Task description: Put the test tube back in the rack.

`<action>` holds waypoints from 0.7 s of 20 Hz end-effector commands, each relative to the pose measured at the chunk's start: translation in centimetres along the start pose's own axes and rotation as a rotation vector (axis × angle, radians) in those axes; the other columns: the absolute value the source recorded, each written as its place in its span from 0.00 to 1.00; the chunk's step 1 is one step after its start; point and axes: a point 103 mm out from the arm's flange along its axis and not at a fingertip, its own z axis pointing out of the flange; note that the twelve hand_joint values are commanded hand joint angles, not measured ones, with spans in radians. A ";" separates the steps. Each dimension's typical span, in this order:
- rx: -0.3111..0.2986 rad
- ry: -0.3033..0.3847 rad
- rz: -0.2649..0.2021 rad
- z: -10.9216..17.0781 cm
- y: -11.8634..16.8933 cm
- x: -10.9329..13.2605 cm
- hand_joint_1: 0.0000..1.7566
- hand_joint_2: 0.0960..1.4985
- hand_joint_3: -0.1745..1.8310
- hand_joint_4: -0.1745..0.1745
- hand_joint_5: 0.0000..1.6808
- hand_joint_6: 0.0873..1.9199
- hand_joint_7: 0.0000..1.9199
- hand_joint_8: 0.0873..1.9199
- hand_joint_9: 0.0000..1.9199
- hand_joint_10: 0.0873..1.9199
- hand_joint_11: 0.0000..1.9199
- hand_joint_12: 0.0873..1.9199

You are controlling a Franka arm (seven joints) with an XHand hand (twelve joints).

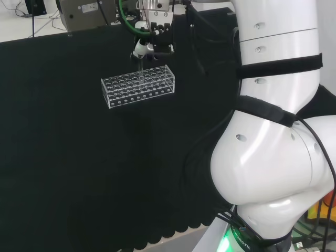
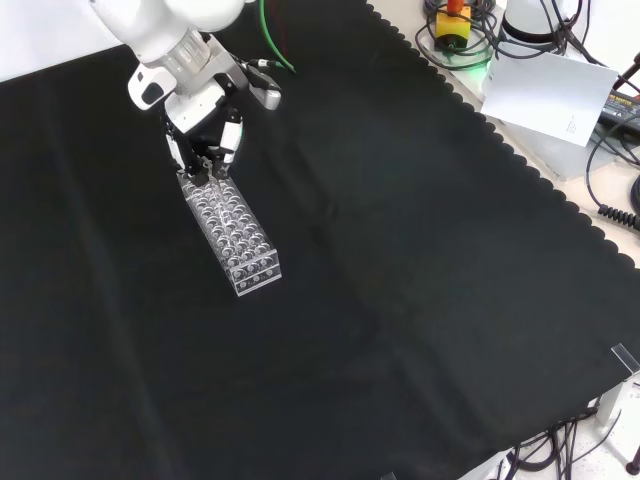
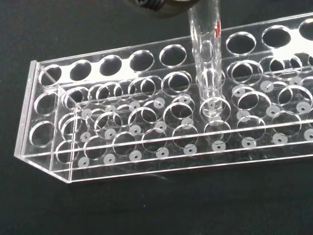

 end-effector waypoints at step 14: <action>0.056 0.015 -0.004 3.4 0.1 1.0 0.81 0.67 0.00 0.00 0.77 0.08 0.71 0.33 0.80 0.00 0.77 0.36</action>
